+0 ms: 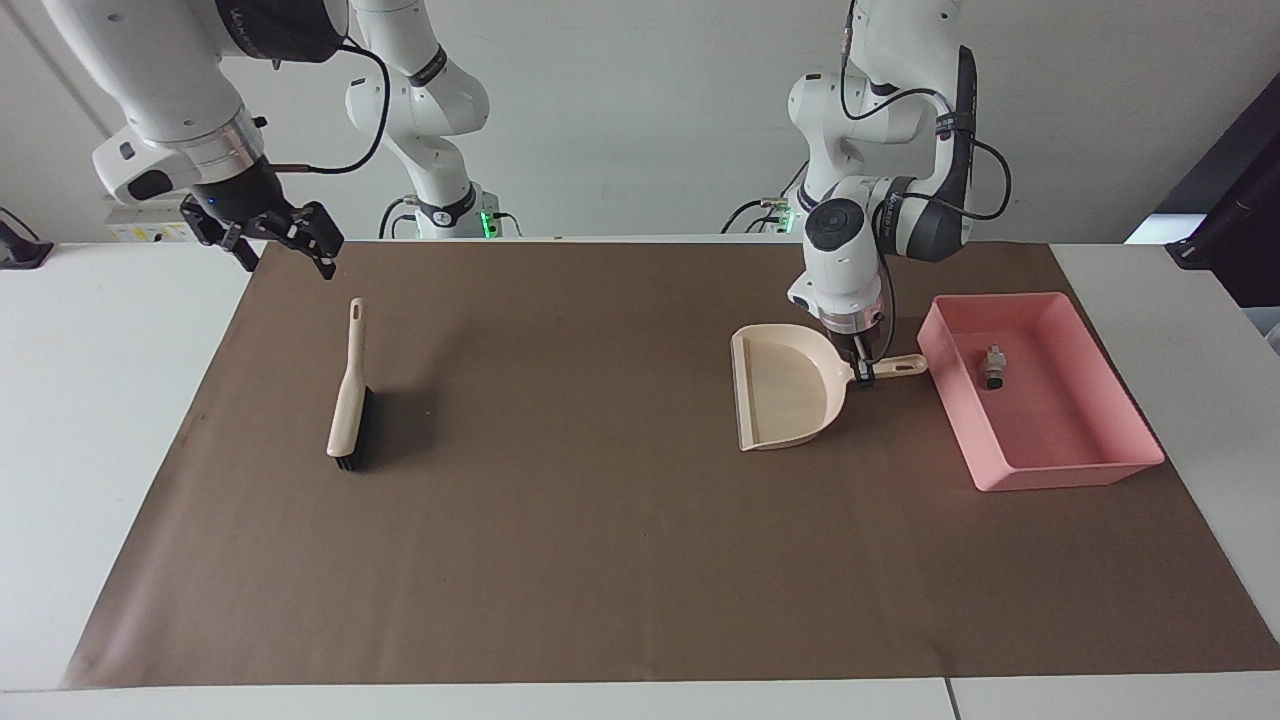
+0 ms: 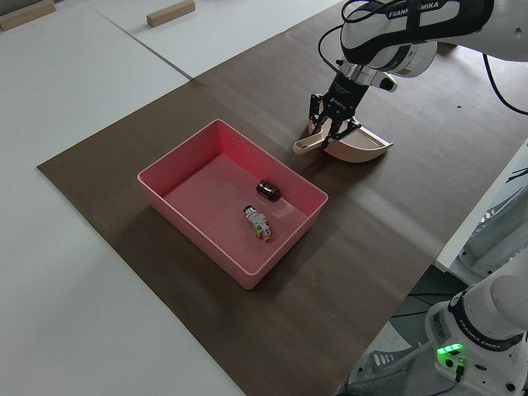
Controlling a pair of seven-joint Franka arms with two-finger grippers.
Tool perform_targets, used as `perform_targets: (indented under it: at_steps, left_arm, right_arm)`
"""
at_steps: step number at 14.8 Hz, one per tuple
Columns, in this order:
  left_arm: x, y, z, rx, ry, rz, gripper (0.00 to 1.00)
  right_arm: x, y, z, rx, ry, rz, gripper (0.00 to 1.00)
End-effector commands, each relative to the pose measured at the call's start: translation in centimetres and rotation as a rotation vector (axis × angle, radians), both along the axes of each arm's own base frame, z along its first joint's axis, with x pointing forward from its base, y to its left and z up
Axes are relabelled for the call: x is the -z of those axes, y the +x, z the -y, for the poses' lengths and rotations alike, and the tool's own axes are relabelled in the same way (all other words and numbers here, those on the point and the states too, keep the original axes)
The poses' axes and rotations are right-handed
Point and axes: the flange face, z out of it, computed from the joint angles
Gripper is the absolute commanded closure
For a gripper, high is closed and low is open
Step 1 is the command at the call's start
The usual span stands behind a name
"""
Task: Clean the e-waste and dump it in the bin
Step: 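Lower the dustpan back onto the table with the left gripper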
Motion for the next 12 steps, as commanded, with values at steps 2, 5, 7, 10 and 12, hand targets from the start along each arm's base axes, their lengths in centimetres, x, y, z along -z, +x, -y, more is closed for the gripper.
perform_targets:
  at_steps: [2,5,7,10,12]
  left_arm:
    - [-0.8,-0.7,0.2,-0.016,-0.02,0.019,0.21]
    - [-3.5,-1.2,-1.1,-0.131,-0.011,0.061,0.08]
    - [-5.5,-1.6,-3.3,-0.291,0.002,0.102,0.02]
    - [-7.1,-1.6,-6.6,-0.684,0.011,0.232,0.02]
    - [-7.4,-1.2,-8.0,-0.892,-0.021,0.276,0.02]
  right_arm:
    - [-0.3,-0.3,-0.1,0.015,-0.007,0.007,0.01]
    - [-0.3,-0.3,-0.1,0.015,-0.009,0.008,0.01]
    - [-0.4,-0.3,-0.5,0.012,-0.009,0.009,0.01]
    - [-0.4,-0.3,-0.9,0.007,-0.009,0.01,0.01]
    - [-0.3,-0.3,-1.4,0.0,-0.009,0.009,0.01]
